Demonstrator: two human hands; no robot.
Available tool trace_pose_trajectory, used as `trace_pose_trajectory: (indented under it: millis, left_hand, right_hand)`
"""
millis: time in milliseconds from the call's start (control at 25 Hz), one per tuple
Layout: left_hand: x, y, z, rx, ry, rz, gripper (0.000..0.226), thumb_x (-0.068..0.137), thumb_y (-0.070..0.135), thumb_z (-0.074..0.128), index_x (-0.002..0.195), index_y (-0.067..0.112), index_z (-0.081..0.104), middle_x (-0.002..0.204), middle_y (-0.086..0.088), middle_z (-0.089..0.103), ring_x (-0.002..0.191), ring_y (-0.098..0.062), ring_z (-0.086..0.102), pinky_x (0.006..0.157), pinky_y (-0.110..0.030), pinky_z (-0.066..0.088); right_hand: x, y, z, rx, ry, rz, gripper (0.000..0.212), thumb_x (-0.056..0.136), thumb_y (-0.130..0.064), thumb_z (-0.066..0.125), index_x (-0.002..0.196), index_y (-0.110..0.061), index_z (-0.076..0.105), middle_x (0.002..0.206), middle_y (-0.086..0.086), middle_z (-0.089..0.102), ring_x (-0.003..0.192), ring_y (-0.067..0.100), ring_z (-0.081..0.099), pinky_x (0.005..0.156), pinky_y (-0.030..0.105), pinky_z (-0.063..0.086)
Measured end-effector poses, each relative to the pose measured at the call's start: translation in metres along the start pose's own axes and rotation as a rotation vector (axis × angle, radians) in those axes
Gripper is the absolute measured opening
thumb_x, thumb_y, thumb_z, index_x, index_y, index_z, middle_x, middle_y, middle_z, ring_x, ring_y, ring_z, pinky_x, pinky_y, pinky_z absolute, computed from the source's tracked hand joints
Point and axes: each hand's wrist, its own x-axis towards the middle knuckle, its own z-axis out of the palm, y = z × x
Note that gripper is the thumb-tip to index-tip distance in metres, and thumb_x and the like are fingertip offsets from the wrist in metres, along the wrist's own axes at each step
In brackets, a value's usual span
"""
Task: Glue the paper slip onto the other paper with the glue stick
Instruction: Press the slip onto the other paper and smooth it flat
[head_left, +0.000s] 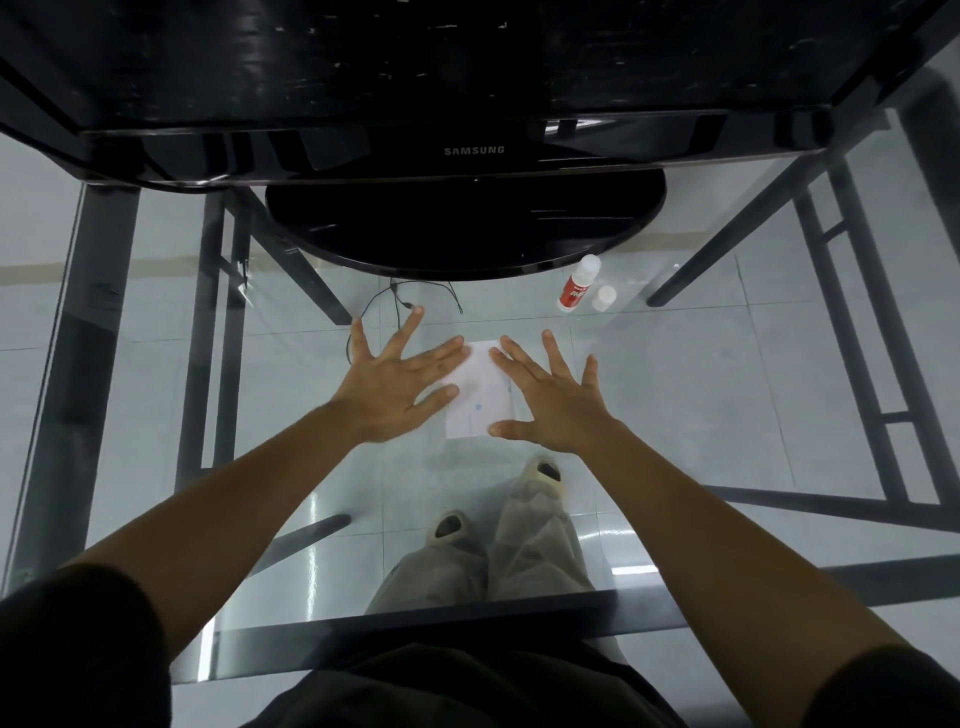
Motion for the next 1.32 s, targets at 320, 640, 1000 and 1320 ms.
trace_pose_trajectory:
  millis: [320, 640, 1000, 1320]
  left_hand:
    - [-0.029, 0.012, 0.017, 0.037, 0.053, 0.155, 0.052, 0.09, 0.062, 0.001, 0.14, 0.05, -0.004, 0.149, 0.024, 0.012, 0.139, -0.022, -0.021, 0.094, -0.071, -0.018]
    - [-0.022, 0.029, 0.013, -0.082, 0.117, -0.129, 0.055, 0.089, 0.064, 0.003, 0.141, 0.045, 0.001, 0.145, 0.027, 0.009, 0.139, -0.016, -0.022, 0.097, -0.073, -0.009]
    - [-0.005, 0.006, 0.005, -0.055, 0.077, -0.164, 0.05, 0.087, 0.063, -0.006, 0.136, 0.054, -0.006, 0.144, 0.03, 0.007, 0.136, -0.014, -0.028, 0.098, -0.071, -0.015]
    - [-0.052, 0.064, 0.032, -0.067, 0.132, -0.154, 0.056, 0.09, 0.062, 0.005, 0.142, 0.041, 0.009, 0.147, 0.02, 0.018, 0.143, -0.021, -0.005, 0.098, -0.075, 0.001]
  right_hand:
    - [0.001, 0.0, 0.0, -0.008, -0.024, 0.014, 0.096, 0.077, -0.071, 0.047, 0.145, -0.036, -0.01, 0.155, -0.015, -0.019, 0.141, 0.025, -0.024, 0.106, 0.067, -0.005]
    - [0.001, 0.0, 0.0, 0.01, -0.021, 0.012, 0.095, 0.077, -0.071, 0.047, 0.145, -0.036, -0.01, 0.154, -0.015, -0.018, 0.14, 0.025, -0.024, 0.106, 0.068, -0.005]
    - [0.0, -0.001, -0.001, 0.015, -0.027, 0.014, 0.096, 0.077, -0.069, 0.049, 0.145, -0.035, -0.009, 0.155, -0.013, -0.017, 0.141, 0.025, -0.024, 0.106, 0.068, -0.005]
    - [0.001, 0.001, 0.0, 0.011, -0.015, 0.012, 0.095, 0.077, -0.071, 0.047, 0.145, -0.036, -0.009, 0.155, -0.013, -0.017, 0.14, 0.025, -0.024, 0.106, 0.067, -0.006]
